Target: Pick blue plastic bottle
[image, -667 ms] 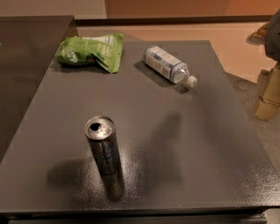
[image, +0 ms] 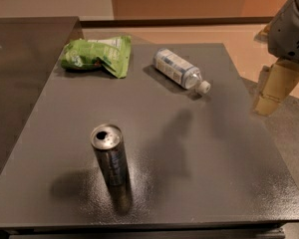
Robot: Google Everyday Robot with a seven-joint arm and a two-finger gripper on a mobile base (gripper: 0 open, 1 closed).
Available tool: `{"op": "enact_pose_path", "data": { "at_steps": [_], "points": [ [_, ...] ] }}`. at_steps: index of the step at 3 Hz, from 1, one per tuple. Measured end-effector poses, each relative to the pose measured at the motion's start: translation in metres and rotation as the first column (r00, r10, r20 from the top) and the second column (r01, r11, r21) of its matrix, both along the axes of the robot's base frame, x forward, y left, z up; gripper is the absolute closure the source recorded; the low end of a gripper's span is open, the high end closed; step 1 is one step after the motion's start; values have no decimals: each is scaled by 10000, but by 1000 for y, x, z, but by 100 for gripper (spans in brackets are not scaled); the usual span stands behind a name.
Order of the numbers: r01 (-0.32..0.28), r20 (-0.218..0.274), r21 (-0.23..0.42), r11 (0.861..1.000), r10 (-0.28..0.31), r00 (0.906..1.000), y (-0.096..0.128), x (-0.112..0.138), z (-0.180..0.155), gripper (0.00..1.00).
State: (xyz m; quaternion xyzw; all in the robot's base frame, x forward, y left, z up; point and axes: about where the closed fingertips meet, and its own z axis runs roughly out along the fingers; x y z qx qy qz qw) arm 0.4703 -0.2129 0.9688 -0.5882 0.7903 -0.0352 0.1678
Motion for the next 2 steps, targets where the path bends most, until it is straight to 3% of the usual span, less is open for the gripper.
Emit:
{"op": "enact_pose_path", "data": {
  "at_steps": [2],
  "points": [
    [883, -301, 504, 9948, -869, 9958, 28, 90, -38, 0]
  ]
}}
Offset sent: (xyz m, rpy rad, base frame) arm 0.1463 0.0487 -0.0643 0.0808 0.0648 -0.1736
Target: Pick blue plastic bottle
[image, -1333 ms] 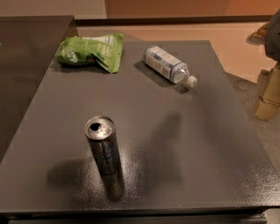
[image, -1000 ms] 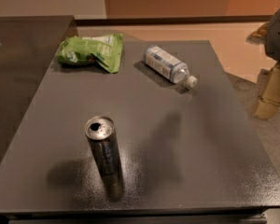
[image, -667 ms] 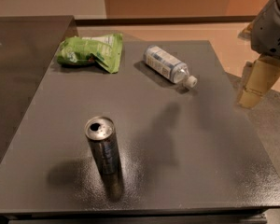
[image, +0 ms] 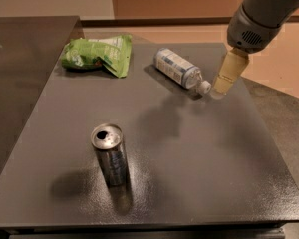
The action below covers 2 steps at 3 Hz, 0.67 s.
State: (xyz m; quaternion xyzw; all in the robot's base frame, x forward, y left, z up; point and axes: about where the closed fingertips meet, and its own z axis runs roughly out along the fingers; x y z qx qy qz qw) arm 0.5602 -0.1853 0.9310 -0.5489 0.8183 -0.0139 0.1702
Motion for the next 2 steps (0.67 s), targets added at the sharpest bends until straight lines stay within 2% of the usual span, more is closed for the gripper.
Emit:
{"op": "enact_pose_path", "data": {
  "at_steps": [1, 2],
  "points": [
    [780, -298, 116, 9969, -777, 9965, 20, 39, -22, 0],
    [1617, -643, 27, 9868, -1612, 9848, 37, 66, -40, 0]
  ]
}}
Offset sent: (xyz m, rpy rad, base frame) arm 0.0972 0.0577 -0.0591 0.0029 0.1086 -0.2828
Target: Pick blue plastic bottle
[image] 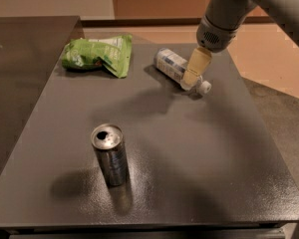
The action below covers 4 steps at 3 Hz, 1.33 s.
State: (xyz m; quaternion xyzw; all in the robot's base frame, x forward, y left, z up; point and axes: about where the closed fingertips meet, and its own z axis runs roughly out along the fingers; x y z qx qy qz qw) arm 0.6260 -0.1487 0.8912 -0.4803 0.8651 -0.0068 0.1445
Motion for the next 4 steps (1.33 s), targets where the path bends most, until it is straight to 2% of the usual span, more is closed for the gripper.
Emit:
{"op": "enact_pose_path", "data": {
  "at_steps": [1, 3, 4],
  "points": [
    [891, -388, -122, 9959, -895, 9952, 15, 16, -13, 0],
    [2069, -1037, -373, 9777, -2097, 9723, 36, 26, -32, 0],
    [2341, -1271, -543, 9707, -2393, 9626, 43, 30, -39, 17]
  ]
}}
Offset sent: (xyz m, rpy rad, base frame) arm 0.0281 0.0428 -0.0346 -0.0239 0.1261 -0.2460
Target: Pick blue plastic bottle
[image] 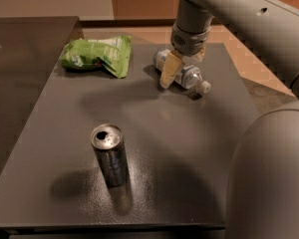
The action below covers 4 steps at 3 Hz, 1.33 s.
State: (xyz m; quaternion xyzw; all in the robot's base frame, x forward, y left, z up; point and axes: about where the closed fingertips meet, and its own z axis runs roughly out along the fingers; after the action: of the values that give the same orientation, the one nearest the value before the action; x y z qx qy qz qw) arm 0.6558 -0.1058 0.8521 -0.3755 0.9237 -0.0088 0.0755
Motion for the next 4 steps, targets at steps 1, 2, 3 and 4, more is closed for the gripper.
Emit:
{"op": "enact_pose_path", "data": {
  "at_steps": [1, 2, 3, 4],
  "points": [
    [136, -174, -19, 9999, -137, 9998, 4, 3, -4, 41],
    [150, -201, 19, 9999, -150, 9997, 6, 4, -2, 64],
    [44, -8, 145, 9999, -44, 10000, 6, 2, 11, 88],
    [-346, 443, 264, 9991, 335, 9985, 8, -3, 37, 100]
  ]
}}
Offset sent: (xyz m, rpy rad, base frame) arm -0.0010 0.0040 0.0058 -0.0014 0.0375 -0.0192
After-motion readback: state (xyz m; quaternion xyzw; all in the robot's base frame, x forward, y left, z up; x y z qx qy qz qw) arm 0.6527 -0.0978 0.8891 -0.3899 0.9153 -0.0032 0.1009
